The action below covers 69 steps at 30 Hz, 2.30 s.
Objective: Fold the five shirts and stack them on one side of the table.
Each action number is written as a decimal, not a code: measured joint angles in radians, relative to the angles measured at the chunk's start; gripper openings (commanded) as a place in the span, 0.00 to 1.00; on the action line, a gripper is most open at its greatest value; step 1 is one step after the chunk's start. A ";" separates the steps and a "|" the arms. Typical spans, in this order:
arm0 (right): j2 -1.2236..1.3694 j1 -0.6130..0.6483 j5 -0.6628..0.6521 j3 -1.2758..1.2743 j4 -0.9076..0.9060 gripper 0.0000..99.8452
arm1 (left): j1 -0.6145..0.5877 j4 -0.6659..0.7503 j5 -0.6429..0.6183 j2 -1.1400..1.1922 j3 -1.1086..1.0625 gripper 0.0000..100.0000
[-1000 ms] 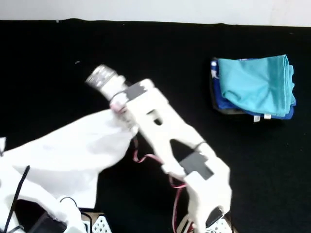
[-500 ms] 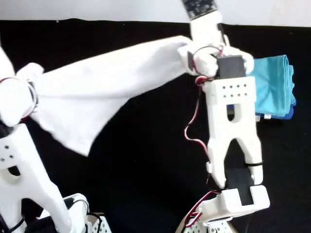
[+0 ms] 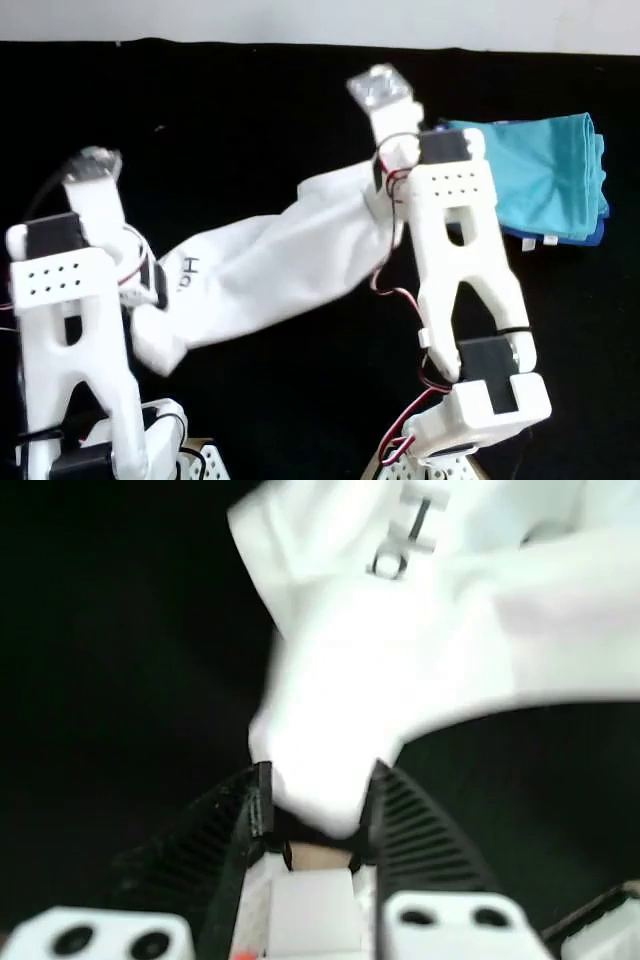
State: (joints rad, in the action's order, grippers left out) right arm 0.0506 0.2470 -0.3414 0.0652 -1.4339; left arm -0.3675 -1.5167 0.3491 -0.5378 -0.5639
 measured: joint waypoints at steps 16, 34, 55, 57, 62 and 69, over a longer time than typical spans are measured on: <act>-0.589 -0.190 -0.071 -0.654 0.123 0.01 | 0.000 0.037 0.146 0.000 0.083 0.20; -1.033 -0.408 -0.304 -0.944 0.078 0.27 | 0.120 0.218 0.213 0.000 -0.402 0.20; -0.404 -0.051 -0.031 -0.819 0.583 0.27 | 0.204 0.379 0.029 0.072 -0.110 0.20; -0.311 -0.031 -0.002 -0.738 0.583 0.27 | 0.233 0.394 0.026 0.141 -0.110 0.20; -0.127 0.031 0.015 -0.529 0.554 0.27 | 0.239 0.400 0.025 0.381 -0.063 0.20; 0.114 0.078 0.015 -0.341 0.485 0.19 | 0.239 0.310 0.025 0.611 0.063 0.00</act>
State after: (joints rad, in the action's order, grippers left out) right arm 0.1642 0.3253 -0.3261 -0.2754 -0.9490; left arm -0.1281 -1.2068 0.3736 0.0729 -0.5010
